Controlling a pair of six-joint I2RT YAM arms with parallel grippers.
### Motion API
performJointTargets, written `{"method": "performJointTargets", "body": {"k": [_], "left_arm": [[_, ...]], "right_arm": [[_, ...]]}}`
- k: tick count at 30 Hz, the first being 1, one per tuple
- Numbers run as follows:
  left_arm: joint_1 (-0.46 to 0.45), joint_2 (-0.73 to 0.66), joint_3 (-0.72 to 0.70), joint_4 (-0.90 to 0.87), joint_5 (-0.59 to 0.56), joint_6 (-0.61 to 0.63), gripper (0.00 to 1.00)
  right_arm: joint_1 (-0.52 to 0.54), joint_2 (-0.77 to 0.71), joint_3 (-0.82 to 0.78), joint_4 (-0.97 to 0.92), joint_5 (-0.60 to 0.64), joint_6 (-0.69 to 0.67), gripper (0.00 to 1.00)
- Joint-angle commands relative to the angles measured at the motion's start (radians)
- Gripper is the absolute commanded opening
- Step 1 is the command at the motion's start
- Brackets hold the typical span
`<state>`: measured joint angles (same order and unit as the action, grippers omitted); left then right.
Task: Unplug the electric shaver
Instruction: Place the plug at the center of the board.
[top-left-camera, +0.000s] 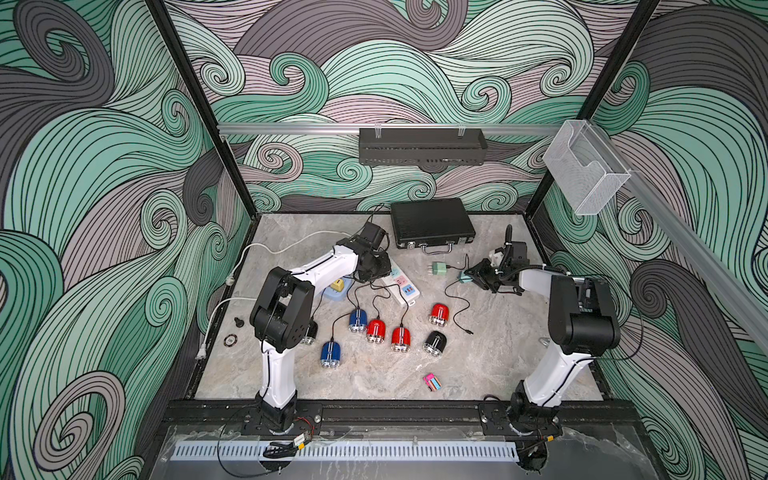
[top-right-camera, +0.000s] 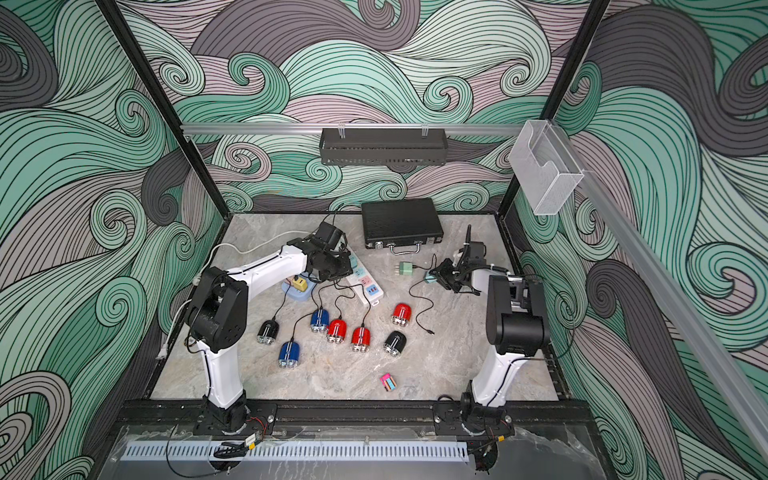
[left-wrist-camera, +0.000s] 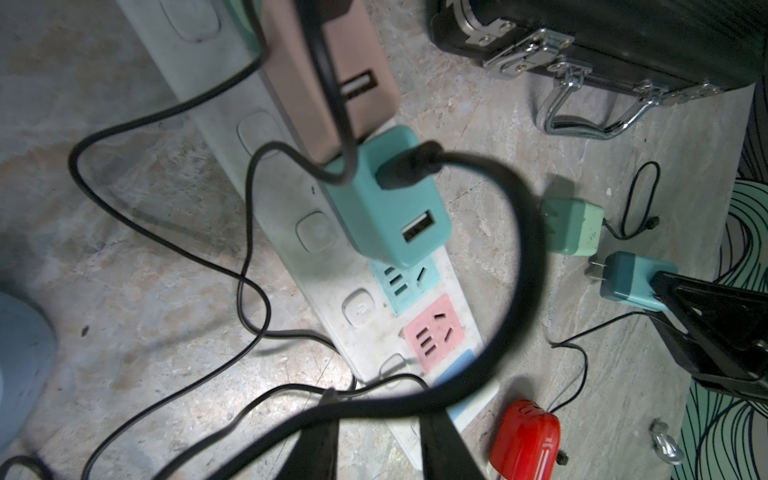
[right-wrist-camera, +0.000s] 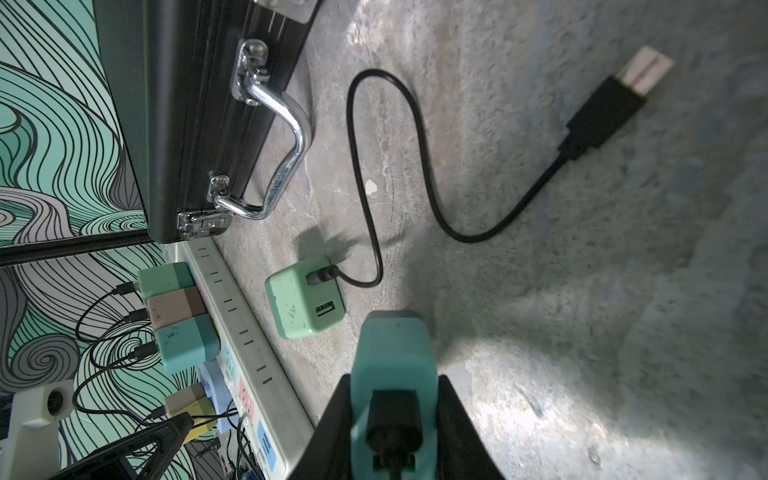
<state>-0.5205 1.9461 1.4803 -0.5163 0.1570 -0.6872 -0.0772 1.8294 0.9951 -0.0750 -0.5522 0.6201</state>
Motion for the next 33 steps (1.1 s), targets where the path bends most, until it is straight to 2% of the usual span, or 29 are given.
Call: {"method": "performJointTargets", "body": {"k": [1, 19, 33], "left_arm": [[-0.008, -0.03, -0.003, -0.011, -0.017, 0.018, 0.33], [-0.008, -0.031, -0.002, -0.014, -0.023, 0.022, 0.33], [-0.007, -0.039, -0.003, -0.022, -0.032, 0.029, 0.33]], "right_arm": [[-0.002, 0.014, -0.016, -0.009, 0.012, 0.01, 0.3], [-0.033, -0.005, -0.057, -0.001, 0.008, 0.018, 0.44], [-0.049, -0.054, -0.075, -0.103, 0.056, -0.013, 0.59]]}}
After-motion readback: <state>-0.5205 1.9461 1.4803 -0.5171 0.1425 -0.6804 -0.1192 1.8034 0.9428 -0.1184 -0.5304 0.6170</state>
